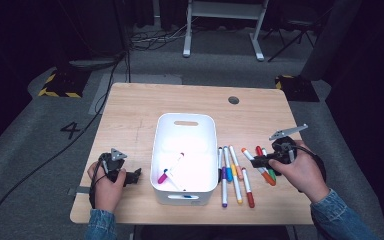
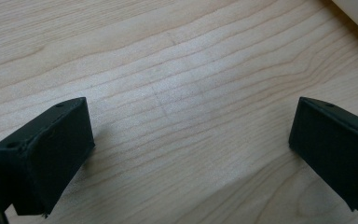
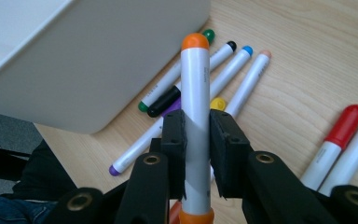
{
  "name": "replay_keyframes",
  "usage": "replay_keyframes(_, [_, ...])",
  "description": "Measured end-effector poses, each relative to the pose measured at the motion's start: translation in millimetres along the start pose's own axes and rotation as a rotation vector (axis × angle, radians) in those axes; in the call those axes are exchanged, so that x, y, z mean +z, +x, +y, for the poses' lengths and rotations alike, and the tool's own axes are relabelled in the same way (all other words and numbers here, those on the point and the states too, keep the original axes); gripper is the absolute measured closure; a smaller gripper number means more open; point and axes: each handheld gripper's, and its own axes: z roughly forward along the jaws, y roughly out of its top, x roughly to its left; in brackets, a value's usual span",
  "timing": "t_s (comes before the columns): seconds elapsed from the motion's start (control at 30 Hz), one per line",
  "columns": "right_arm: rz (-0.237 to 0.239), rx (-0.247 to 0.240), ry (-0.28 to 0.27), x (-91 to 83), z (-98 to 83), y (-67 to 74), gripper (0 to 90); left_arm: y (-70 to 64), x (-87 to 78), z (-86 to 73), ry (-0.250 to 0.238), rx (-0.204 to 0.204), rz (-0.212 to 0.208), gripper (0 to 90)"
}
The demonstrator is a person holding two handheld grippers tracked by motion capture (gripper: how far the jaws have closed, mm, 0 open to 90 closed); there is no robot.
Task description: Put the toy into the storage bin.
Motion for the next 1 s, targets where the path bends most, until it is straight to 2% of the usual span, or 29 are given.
replay_keyframes(0.1, [0.014, -0.008, -0.003, -0.7, 6.5, 5.9, 76.8, 0.0, 0.0, 0.0, 0.000, 0.000, 0.000, 0.0])
replay_keyframes(0.53, [0.091, -0.100, -0.015, 8.9, 40.9, 37.4, 76.9, 0.0, 0.0, -0.1, -0.001, 0.000, 0.000, 0.0])
replay_keyframes(1.0, [0.154, -0.162, 0.009, 19.8, 69.7, 68.5, 76.9, 0.0, 0.1, 0.0, -0.001, 0.000, 0.000, 0.0])
